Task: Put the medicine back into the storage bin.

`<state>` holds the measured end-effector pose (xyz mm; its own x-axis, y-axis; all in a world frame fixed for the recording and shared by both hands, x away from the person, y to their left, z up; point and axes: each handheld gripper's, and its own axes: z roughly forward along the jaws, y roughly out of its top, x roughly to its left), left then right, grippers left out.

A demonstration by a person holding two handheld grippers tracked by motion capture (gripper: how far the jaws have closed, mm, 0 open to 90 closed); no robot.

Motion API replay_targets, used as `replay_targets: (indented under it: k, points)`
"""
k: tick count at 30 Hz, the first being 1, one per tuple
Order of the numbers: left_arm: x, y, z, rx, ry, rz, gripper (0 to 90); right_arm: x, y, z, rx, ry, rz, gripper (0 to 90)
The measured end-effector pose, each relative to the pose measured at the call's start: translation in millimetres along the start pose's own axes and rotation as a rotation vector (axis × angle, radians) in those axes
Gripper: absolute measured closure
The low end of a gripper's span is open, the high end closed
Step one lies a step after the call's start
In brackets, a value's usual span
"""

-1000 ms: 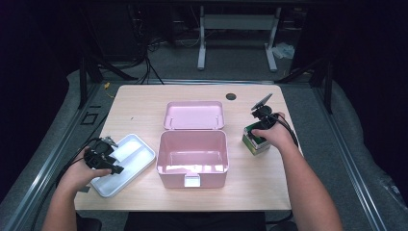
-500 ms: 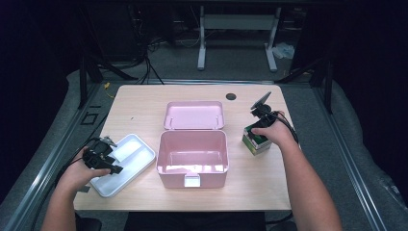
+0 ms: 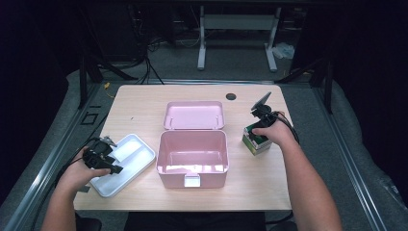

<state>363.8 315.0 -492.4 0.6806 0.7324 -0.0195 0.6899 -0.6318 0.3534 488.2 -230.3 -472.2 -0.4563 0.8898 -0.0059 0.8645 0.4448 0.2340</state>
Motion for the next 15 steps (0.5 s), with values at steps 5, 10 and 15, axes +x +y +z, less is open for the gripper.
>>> replay_targets:
  k: [5,10,15]
  points:
    - [-0.1,0.0,-0.4,-0.003,0.000,-0.004,44.9,2.7,0.0,-1.7,0.010,-0.015,-0.016,16.3]
    - [0.3,-0.3,-0.4,-0.002,0.000,-0.001,44.9,6.3,2.2,-13.1,0.003,-0.014,-0.030,16.7]
    - [1.3,-1.0,-1.0,-0.002,0.001,-0.002,44.9,8.5,2.1,-20.3,-0.004,-0.011,-0.052,16.9]
